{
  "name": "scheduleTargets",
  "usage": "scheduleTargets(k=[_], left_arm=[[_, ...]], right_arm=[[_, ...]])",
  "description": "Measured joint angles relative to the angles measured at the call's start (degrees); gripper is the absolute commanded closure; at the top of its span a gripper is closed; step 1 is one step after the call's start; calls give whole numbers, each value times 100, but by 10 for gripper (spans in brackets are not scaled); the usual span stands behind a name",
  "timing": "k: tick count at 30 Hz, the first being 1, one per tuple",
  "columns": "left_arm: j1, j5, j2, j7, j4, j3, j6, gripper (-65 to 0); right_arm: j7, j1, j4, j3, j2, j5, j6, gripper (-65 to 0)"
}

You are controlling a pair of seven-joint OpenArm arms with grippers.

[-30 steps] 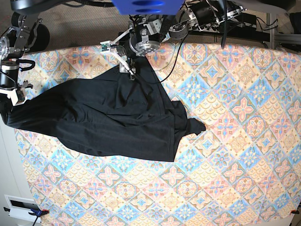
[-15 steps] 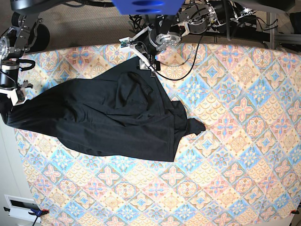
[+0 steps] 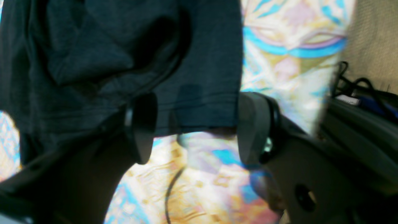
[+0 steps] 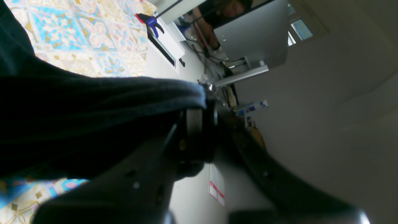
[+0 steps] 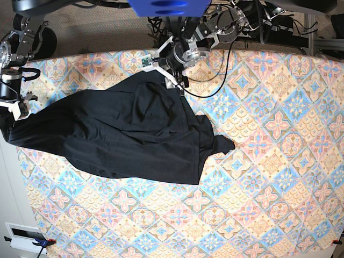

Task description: Layout the t-shirt on the table in an organized manner, then fold the t-shirt properly

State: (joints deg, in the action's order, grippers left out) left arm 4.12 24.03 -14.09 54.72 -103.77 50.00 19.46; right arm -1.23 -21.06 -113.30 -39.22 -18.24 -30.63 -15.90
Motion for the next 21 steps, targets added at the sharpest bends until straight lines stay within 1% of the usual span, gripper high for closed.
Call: scheduleTargets(k=[5, 8, 14, 16, 21], left_arm=[[-42, 15, -7, 31, 0, -304, -20, -380], [-46, 28, -7, 42, 2, -319, -20, -380], [-42, 46, -4, 57, 46, -304, -22, -380], [-31, 42, -2, -13, 149, -302, -48, -380], [-125, 264, 192, -66, 457, 44, -179, -380]], right_arm=[[2, -4, 0, 0, 0, 0, 0, 0], [0, -2, 0, 0, 0, 0, 0, 0], [-2, -2, 0, 0, 0, 0, 0, 0], [-2, -4, 0, 0, 0, 0, 0, 0], [-2, -2, 0, 0, 0, 0, 2, 0]])
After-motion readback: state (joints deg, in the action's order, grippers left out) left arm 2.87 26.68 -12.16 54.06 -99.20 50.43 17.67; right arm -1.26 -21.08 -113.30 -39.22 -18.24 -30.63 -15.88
